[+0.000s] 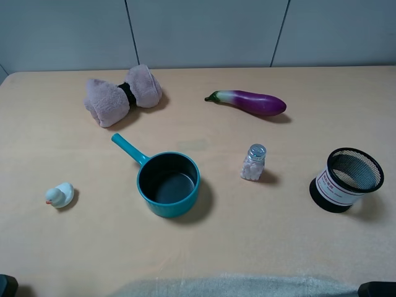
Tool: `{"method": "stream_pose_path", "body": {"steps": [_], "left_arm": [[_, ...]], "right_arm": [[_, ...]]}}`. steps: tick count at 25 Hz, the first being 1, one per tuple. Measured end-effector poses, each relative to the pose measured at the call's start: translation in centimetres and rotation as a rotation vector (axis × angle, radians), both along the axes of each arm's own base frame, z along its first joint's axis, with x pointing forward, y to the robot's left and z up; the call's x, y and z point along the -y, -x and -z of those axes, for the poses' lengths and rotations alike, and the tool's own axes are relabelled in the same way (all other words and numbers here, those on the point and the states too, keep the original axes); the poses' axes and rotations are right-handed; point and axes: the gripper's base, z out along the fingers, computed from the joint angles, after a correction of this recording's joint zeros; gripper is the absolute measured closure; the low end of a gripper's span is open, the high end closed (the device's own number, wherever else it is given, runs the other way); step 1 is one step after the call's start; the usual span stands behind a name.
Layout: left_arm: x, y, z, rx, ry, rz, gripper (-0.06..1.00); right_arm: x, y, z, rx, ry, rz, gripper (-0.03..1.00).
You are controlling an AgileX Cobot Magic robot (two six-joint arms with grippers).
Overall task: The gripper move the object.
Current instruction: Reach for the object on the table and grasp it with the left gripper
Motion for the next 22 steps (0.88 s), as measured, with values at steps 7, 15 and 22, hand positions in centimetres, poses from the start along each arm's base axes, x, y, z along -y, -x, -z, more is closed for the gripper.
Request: {"method": "stream_pose_path", "body": {"steps": [7, 15, 22], "left_arm": [[0.00, 0.00, 0.00, 0.000, 0.000, 0.000, 0.24], [0.00, 0.00, 0.00, 0.000, 0.000, 0.000, 0.24], [0.00, 0.00, 0.00, 0.000, 0.000, 0.000, 0.24]], "right_arm": [[0.00, 0.00, 0.00, 0.000, 0.000, 0.000, 0.29], [0.00, 0.00, 0.00, 0.000, 0.000, 0.000, 0.29], [0.00, 0.00, 0.00, 0.000, 0.000, 0.000, 0.29]]}}
